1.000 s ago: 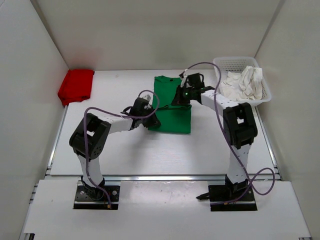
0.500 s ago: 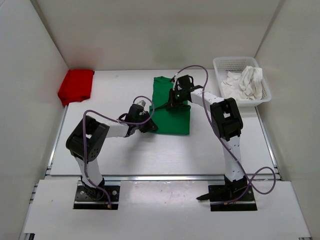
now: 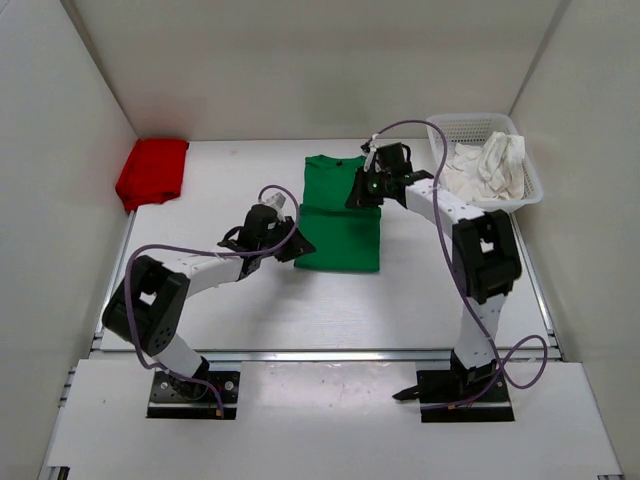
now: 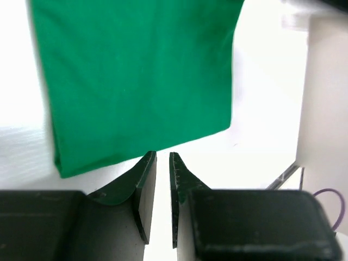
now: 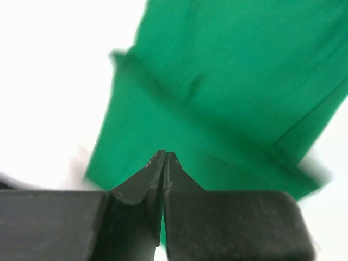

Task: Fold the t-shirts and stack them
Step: Fold the folded rectangular tshirt in 1/3 of the way, then grab one side of the 2/3 rectangular tshirt with both arms

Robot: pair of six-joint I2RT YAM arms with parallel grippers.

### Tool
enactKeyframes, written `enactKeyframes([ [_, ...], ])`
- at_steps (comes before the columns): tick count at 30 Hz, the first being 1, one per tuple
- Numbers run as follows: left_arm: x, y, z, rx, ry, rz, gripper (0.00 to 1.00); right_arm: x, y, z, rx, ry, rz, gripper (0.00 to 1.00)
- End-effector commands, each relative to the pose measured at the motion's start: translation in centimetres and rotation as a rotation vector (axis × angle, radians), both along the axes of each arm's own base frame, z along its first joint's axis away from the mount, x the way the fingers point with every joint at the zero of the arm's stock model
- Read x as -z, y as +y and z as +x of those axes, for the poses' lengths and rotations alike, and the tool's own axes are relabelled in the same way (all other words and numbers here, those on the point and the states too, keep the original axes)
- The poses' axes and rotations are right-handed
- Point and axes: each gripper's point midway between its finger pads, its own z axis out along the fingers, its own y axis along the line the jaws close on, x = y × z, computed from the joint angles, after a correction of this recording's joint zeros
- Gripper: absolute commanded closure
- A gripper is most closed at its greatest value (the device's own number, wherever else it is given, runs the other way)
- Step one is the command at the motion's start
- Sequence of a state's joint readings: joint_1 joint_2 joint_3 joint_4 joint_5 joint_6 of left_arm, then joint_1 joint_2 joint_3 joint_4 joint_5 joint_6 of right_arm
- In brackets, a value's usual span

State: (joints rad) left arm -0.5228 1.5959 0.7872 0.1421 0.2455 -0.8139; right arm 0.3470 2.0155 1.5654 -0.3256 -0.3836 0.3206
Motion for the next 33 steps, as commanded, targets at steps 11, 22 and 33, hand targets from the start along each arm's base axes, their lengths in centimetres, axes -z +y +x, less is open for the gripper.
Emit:
enactKeyframes([
  [11, 0.7, 4.0, -1.3, -0.053, 0.012, 0.018, 0.70, 3.0, 2.1, -1.7, -0.097, 0.077, 0.113, 1.00],
  [22, 3.5, 5.7, -0.9, -0.104, 0.084, 0.025, 0.54, 5.2, -0.4, 1.5, -0.056, 0.155, 0.243, 1.00],
  [33, 4.0, 4.1, 0.0, -0.092, 0.103, 0.000, 0.42, -2.1, -1.8, 1.7, -0.009, -0.007, 0.223, 0.92],
])
